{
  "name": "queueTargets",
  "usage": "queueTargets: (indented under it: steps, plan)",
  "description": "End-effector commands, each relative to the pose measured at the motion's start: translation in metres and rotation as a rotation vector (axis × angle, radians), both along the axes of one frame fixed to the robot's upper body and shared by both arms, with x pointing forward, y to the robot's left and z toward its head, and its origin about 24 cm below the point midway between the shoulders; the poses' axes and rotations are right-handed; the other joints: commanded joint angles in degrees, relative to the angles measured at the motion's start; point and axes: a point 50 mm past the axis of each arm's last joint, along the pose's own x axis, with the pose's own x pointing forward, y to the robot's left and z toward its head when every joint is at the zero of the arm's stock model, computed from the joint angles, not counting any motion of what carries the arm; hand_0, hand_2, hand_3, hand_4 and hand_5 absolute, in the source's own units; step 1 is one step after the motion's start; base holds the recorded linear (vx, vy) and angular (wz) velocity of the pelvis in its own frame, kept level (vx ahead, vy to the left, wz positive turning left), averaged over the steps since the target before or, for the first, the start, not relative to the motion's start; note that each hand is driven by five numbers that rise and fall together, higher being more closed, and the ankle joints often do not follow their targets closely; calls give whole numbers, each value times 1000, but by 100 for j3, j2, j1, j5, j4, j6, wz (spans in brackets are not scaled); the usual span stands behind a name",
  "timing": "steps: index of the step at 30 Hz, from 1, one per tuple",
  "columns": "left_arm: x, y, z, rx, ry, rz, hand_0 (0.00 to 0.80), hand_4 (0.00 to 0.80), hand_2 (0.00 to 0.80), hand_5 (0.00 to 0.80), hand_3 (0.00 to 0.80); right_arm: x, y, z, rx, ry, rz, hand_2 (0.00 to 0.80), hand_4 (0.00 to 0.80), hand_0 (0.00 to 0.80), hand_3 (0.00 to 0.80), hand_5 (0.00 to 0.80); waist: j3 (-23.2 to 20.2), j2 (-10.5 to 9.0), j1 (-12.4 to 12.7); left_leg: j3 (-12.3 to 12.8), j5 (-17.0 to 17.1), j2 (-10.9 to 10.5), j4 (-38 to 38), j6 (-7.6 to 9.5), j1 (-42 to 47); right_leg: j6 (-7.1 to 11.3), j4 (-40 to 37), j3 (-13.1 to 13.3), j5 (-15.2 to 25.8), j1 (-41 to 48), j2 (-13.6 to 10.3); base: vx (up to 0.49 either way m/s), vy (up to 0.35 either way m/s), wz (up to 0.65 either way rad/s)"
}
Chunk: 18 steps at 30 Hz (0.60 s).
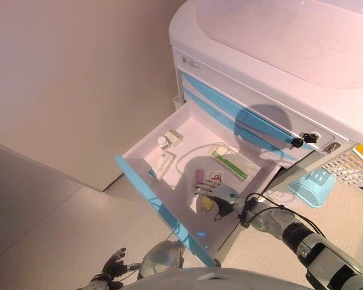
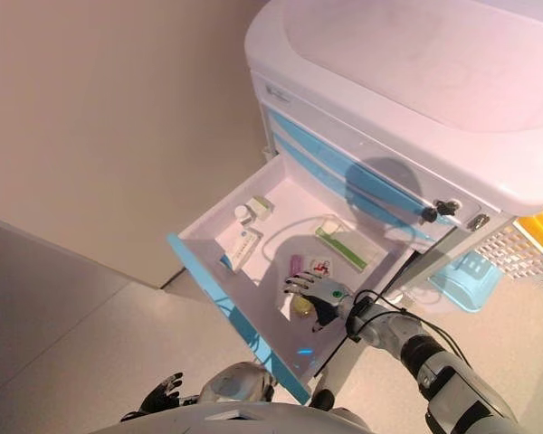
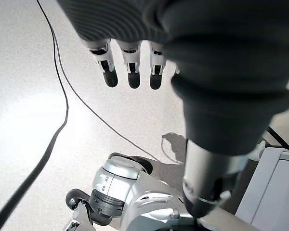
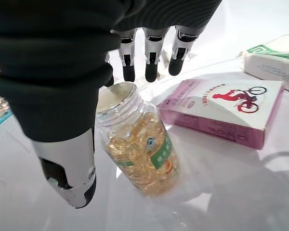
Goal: Open the drawer and pick up the medicine
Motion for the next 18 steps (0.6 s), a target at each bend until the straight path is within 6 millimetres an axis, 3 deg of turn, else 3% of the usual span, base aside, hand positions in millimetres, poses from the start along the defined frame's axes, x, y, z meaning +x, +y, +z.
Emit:
queueTargets:
  steps: [1, 14, 18]
  plan:
    - [1, -9, -2, -6, 2, -85, 0, 0, 0, 0, 0, -6, 20, 2, 81, -38, 51, 0, 0, 0, 0, 0, -110, -79, 162, 54, -804, -225, 218, -14, 135, 327, 445, 404, 301, -418, -545, 34, 4, 4]
    - [-1, -15, -4, -10, 19, -80, 0, 0, 0, 0, 0, -7, 20, -2, 72, -72, -23, 0, 0, 0, 0, 0, -127, -43, 129, 82, -799, -244, 204, 3, 178, 356, 500, 458, 309, -418, -592, 24, 12, 3]
    - [7, -12, -4, -16, 33, -52, 0, 0, 0, 0, 0, -6, 16, -2, 70, -84, -42, 0, 0, 0, 0, 0, -243, -47, 22, 143, -798, -236, 193, 30, 177, 384, 502, 500, 346, -461, -613, 41, 37, -1]
